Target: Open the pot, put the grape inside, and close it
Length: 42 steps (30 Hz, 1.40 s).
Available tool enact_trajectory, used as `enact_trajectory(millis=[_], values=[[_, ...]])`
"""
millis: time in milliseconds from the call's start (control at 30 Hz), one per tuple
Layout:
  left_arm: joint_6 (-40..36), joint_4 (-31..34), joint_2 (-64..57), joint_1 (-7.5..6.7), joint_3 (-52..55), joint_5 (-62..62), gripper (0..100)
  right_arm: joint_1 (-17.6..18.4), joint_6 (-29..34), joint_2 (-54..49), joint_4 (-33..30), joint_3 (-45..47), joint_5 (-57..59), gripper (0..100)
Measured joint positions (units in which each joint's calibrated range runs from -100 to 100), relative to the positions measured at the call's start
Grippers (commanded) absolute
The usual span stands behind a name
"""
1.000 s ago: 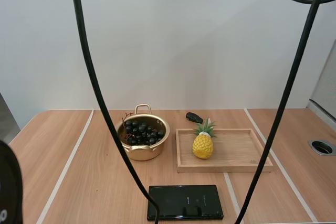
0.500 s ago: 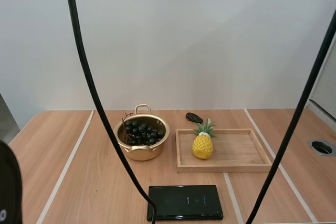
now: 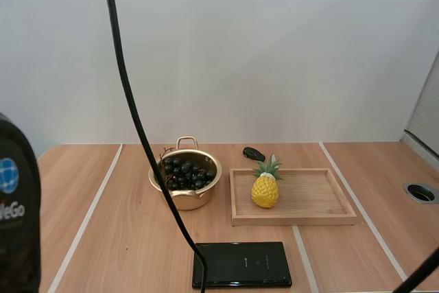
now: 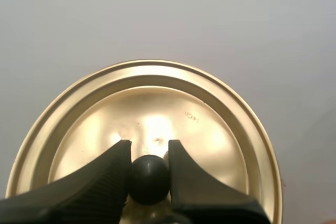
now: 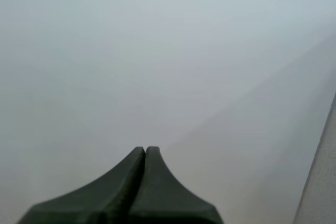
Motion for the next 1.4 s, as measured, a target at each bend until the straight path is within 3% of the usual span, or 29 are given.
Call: enact_trajectory(millis=[567,800,1400], values=[[6.61,-4.26,-6.35,0.0,35.81,-0.22,0,0.0,0.11,-3.44,-0.21,-0.11,2.44,0],[9.0,-5.22,-7.72,0.0,50.17,-6.76,0,0.0,0.11,-3.44,0.0,-0.11,3.0,0],[20.92,-13.16,-6.53,0.0,74.14,-19.63,0,0.0,0.11,-3.82,1.46,-0.11,4.44,0]])
